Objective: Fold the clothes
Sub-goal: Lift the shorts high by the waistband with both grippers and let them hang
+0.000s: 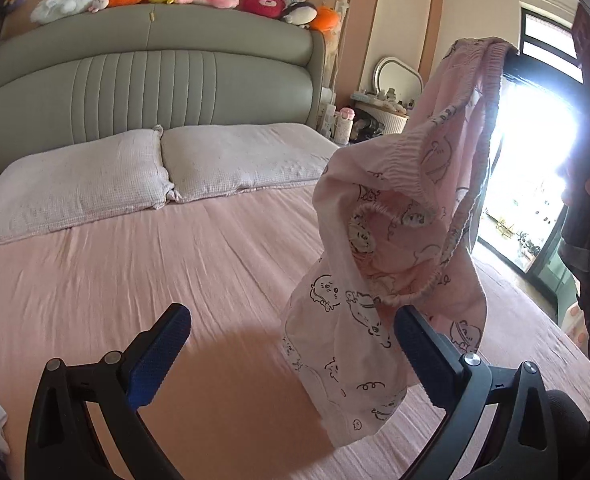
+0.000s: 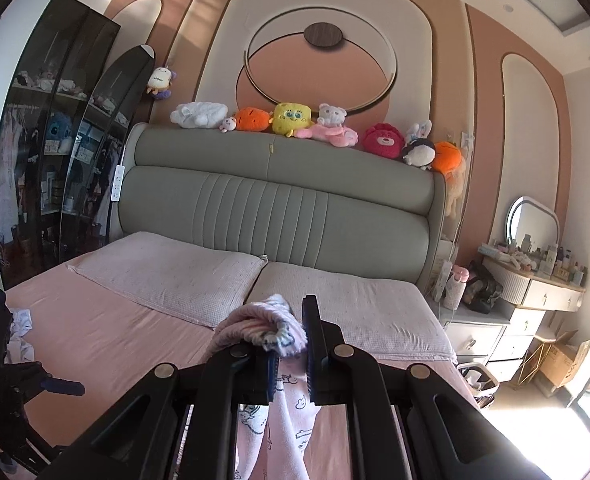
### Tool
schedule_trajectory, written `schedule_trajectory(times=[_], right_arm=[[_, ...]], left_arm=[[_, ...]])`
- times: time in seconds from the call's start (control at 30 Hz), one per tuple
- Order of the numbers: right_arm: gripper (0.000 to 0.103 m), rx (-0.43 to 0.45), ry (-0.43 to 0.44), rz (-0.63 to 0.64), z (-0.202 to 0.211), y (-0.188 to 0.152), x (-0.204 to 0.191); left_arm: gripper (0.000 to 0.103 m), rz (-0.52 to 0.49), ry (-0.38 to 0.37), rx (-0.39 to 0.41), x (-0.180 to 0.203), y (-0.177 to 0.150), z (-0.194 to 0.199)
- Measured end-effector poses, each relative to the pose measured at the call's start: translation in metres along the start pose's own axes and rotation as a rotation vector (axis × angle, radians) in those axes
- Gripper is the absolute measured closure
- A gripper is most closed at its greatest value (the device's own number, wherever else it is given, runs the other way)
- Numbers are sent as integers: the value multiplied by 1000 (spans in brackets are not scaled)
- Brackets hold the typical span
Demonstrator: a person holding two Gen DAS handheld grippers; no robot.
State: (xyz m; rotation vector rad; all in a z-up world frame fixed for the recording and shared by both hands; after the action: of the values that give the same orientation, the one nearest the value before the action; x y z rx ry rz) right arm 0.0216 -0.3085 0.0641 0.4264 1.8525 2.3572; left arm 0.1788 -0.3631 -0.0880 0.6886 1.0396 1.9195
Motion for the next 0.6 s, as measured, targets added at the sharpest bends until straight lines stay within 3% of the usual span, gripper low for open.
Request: schedule_trajectory(times=[0.17,0.27,0.6], right_arm=[[95,25,-50,76,10,37,-3],[95,15,-56,95,12,52,-6],[95,-4,-53,168,19,73,-16]], left_arm=[[0,-143,-61,161,52,26,27],[0,-224,-48,239,82,37,37],[0,-294,-84,191,116,35,7]])
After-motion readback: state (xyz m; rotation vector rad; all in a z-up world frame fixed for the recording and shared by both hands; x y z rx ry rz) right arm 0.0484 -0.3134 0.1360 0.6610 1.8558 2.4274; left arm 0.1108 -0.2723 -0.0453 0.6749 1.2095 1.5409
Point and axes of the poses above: each gripper's, at about its wrist camera, not at the fingertips, and z roughly against the way its jaws point, x to its right, y to its top, the point moved 6 cm from there along -z, roughly the way its jaws point, and after that the axes turned 4 degrees about -z, right-handed, at the moved point
